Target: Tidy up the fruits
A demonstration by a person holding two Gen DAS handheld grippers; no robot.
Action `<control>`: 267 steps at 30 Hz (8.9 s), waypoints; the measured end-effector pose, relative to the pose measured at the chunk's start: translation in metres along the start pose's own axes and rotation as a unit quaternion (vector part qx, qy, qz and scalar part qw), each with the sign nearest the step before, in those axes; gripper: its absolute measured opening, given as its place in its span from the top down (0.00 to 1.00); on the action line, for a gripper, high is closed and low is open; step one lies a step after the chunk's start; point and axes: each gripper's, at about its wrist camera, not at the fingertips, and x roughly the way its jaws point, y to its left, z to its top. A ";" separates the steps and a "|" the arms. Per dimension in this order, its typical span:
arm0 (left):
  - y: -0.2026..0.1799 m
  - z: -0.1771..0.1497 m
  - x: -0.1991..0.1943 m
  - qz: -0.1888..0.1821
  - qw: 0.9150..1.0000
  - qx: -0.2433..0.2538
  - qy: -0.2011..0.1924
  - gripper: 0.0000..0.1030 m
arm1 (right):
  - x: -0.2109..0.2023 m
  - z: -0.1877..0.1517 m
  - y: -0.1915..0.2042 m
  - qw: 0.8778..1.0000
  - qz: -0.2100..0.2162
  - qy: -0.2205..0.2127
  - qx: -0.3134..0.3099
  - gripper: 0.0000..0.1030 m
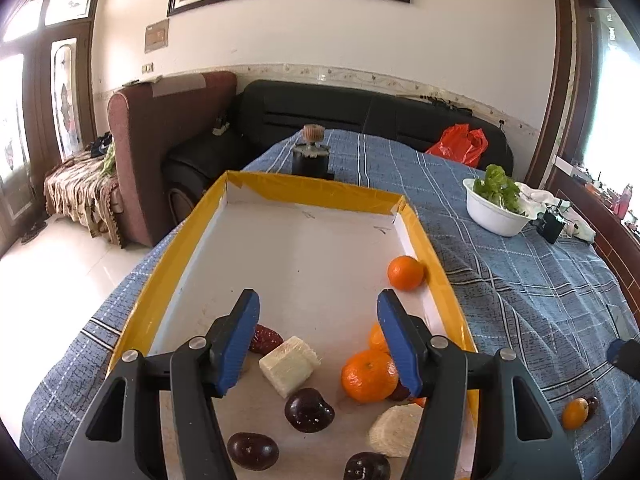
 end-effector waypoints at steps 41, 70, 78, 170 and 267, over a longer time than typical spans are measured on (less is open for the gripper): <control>-0.214 -0.084 -0.002 -0.288 0.917 0.204 0.185 0.47 | -0.054 -0.020 -0.118 0.993 -0.024 -0.032 0.109 0.61; -0.178 -0.067 0.009 -0.239 0.948 0.135 0.164 0.69 | -0.023 -0.026 -0.101 0.996 -0.067 0.042 0.045 0.60; -0.173 -0.064 0.009 -0.230 0.951 0.133 0.155 0.69 | -0.004 -0.038 -0.091 0.987 -0.126 0.095 -0.020 0.58; 0.016 -0.025 0.000 0.025 0.999 0.000 0.042 0.68 | 0.126 -0.043 0.093 0.973 -0.029 0.121 -0.194 0.68; -0.009 -0.019 -0.032 0.106 0.992 0.067 -0.028 0.00 | 0.049 -0.029 0.045 0.985 -0.094 0.022 -0.145 0.12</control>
